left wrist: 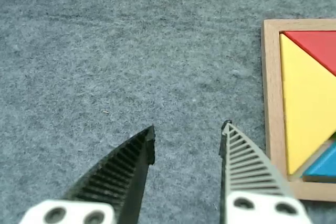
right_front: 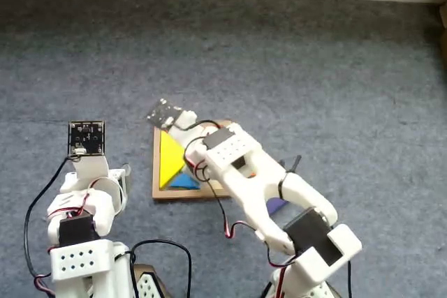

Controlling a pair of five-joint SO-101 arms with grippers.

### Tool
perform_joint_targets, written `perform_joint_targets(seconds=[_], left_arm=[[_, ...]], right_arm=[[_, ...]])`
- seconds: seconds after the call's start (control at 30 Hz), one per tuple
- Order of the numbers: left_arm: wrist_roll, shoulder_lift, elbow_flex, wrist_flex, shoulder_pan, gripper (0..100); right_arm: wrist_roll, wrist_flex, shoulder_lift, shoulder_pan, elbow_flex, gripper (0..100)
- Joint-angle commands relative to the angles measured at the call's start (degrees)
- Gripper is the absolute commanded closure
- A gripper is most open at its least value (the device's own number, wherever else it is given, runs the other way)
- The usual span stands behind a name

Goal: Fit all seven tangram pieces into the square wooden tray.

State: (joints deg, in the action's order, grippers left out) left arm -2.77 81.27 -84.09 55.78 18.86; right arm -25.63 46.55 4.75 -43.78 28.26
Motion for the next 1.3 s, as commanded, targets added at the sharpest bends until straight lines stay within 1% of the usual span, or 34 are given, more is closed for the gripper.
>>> perform_joint_targets(seconds=[0.0, 0.17, 0.27, 0.43, 0.53, 0.63, 0.77, 0.87, 0.93, 1.1, 1.27], left_arm=[[-0.53, 0.66, 0.22, -0.79, 0.84, 79], [-0.53, 0.66, 0.22, -0.79, 0.84, 79], [-0.53, 0.66, 0.22, -0.79, 0.84, 79], [-0.53, 0.66, 0.22, -0.88, 0.84, 79], [-0.53, 0.66, 0.22, -0.88, 0.84, 79], [-0.53, 0.66, 0.22, -0.88, 0.84, 79], [-0.53, 0.66, 0.22, -0.88, 0.84, 79], [-0.53, 0.66, 0.22, -0.88, 0.84, 79], [-0.53, 0.66, 0.22, -0.88, 0.84, 79], [-0.53, 0.66, 0.22, -0.97, 0.84, 79], [-0.53, 0.66, 0.22, -0.97, 0.84, 79]], right_arm=[[-0.18, -0.22, 0.48, -5.23, -0.04, 99.1], [0.00, 0.22, 0.31, -6.20, -0.22, 99.1], [1.23, 4.70, -0.04, -4.88, -0.66, 99.3], [1.41, 9.71, -10.33, -3.91, -2.33, 99.3], [1.41, 11.03, -19.65, -1.10, 1.71, 99.3], [1.41, 10.95, -27.47, 3.38, 6.55, 99.3], [1.41, 10.95, -32.66, 9.98, 11.38, 99.3], [1.14, 10.33, -32.57, 13.67, 14.46, 99.3], [1.23, 7.96, -31.78, 15.16, 17.01, 99.3], [1.14, 1.19, -29.14, 17.98, 22.20, 99.3], [1.05, 0.22, -23.78, 19.82, 22.81, 99.3]])
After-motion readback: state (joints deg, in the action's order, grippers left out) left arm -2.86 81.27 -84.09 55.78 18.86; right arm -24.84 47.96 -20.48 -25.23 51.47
